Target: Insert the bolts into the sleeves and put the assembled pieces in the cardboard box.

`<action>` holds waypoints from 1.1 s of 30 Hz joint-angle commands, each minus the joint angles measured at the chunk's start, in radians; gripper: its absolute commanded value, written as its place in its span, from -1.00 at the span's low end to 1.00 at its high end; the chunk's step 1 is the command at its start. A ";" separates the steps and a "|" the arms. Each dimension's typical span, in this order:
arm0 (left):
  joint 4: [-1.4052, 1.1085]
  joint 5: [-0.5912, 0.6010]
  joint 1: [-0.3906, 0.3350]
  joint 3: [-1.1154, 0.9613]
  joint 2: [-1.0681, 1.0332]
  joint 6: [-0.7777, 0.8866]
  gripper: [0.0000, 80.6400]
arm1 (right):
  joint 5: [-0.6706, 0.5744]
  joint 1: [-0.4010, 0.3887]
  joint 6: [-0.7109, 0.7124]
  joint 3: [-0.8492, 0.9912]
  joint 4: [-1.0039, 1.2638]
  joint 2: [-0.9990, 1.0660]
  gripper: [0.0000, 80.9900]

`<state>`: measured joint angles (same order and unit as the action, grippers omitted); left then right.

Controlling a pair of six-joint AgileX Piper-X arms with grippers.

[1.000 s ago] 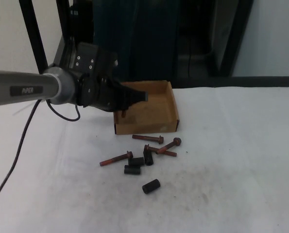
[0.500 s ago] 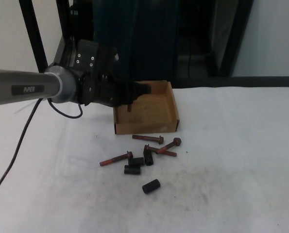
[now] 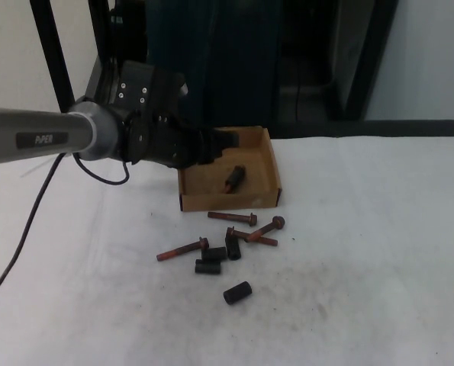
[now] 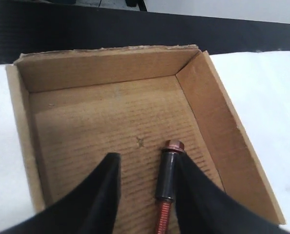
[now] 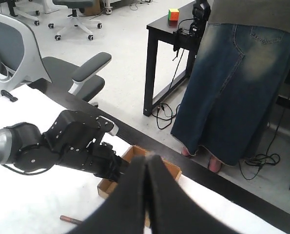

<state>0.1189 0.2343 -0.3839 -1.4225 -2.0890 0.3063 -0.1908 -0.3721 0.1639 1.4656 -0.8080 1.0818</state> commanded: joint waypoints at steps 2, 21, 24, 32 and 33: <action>0.014 0.077 0.002 -0.018 0.105 -0.021 -0.14 | -0.037 0.005 -0.007 0.003 -0.016 -0.009 -1.00; 0.946 0.156 -0.098 0.019 0.628 -0.439 -0.24 | -0.419 0.003 -0.225 -0.239 -0.093 -0.006 -1.00; 0.977 0.158 -0.140 0.063 0.709 -0.446 -0.24 | -0.429 0.003 -0.225 -0.251 -0.119 -0.006 -1.00; 0.975 0.063 -0.251 0.242 0.994 -0.366 -0.24 | -0.412 -0.042 -0.212 -0.310 -0.189 -0.008 -1.00; 0.975 0.050 -0.265 0.276 1.031 -0.362 -0.24 | -0.405 -0.053 -0.223 -0.330 -0.189 -0.008 -1.00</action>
<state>1.0860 0.3130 -0.6363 -1.1696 -1.0844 -0.0687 -0.5978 -0.4071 -0.0503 1.1668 -0.9842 1.0818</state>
